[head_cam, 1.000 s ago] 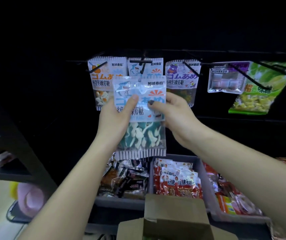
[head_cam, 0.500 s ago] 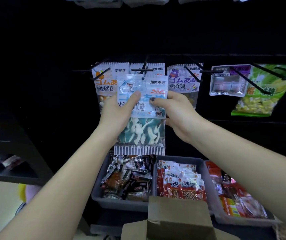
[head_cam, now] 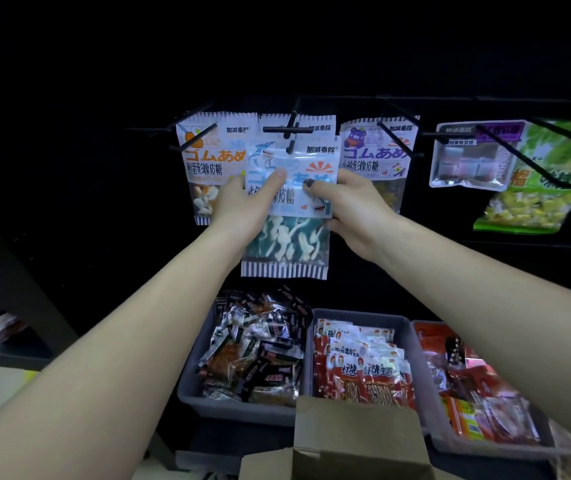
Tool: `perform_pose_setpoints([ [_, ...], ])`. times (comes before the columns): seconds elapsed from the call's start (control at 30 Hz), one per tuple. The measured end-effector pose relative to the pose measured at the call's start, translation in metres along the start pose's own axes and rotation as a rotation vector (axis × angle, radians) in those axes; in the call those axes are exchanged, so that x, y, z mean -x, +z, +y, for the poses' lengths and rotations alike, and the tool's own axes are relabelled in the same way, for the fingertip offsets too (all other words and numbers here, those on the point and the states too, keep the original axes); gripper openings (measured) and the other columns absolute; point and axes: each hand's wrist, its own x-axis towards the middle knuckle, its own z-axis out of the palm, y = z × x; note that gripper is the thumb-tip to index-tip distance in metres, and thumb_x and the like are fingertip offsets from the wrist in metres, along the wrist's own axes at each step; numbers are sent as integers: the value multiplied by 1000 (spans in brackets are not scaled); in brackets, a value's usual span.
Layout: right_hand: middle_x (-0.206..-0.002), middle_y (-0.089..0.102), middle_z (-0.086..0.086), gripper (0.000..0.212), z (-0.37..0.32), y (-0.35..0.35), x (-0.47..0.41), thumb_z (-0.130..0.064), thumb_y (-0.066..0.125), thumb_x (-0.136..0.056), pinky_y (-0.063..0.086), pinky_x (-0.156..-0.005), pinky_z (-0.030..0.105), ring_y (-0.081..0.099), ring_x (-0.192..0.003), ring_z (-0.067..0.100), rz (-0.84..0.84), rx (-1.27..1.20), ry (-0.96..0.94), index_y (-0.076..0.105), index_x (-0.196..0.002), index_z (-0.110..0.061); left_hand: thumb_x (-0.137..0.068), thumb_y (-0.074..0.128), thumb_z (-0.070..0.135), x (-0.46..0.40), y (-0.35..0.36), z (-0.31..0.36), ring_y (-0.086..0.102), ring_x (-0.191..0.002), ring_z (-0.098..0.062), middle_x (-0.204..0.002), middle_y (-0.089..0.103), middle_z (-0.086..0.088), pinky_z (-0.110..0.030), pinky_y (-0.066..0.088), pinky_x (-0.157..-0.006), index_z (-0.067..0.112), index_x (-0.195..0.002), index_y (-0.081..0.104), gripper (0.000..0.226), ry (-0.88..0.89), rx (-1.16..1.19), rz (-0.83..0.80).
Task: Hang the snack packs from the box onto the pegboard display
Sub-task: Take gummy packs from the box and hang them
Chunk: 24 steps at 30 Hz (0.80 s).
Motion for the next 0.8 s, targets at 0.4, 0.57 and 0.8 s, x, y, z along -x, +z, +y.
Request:
perform_pose_setpoints([
  [0.4,-98,79,7,17,19,-4,-98,-29,72,-94,63,-85,52,78,-90,30,166,181,-20,74,-95,-12,-101,61,47,-76,28,-5,58,-92,-26,-98,59,-3,-33,39,-74,15,-105,51,34,29,-396,16],
  [0.57,-98,73,20,60,27,-12,-104,-64,74,-70,59,-88,45,72,-91,38,215,305,13,57,-84,-9,-105,53,50,-75,33,-6,53,-97,-27,-102,51,-8,-34,31,-72,7,-117,52,44,-12,-467,-38],
  [0.8,-118,54,5,58,75,-51,-23,-42,73,-91,40,-85,31,53,-105,23,142,541,204,47,-131,-10,-106,56,38,-18,26,-38,61,-100,-35,-96,57,-5,-34,38,-72,4,-122,54,38,-105,-523,-85],
])
